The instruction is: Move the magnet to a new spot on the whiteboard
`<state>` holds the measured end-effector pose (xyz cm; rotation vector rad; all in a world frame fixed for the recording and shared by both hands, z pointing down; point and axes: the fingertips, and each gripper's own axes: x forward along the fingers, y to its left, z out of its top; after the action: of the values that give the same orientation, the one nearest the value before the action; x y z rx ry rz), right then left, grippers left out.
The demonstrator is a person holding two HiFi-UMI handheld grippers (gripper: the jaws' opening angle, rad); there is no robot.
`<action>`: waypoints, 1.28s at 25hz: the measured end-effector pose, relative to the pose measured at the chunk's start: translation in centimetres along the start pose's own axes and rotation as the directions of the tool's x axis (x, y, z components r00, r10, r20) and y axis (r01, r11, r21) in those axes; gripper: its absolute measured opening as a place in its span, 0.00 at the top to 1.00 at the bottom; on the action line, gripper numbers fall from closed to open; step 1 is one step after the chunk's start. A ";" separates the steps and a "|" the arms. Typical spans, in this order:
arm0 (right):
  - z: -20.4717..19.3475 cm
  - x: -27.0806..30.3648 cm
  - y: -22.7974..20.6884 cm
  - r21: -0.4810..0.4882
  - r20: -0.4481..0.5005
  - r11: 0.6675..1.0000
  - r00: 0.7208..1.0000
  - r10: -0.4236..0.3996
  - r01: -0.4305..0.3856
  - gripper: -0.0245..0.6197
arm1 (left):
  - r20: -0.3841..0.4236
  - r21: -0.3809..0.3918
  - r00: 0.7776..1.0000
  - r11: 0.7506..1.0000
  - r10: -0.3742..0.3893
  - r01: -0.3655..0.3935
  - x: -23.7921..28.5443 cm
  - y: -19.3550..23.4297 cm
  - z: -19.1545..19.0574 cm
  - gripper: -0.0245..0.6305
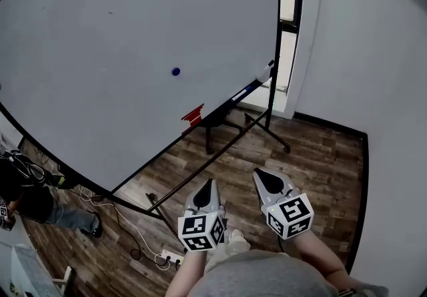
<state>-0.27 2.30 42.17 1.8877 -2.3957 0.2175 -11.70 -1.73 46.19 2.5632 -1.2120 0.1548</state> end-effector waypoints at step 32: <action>10.6 24.9 -0.4 -0.145 0.095 0.974 0.977 0.191 -0.176 0.96 | 0.033 -0.061 0.969 0.968 0.244 -0.242 7.2 15.1 4.6 0.96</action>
<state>-5.50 -23.37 35.54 1.6620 -2.5842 -0.0379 -18.86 -17.57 46.83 2.3729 -1.5215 0.1193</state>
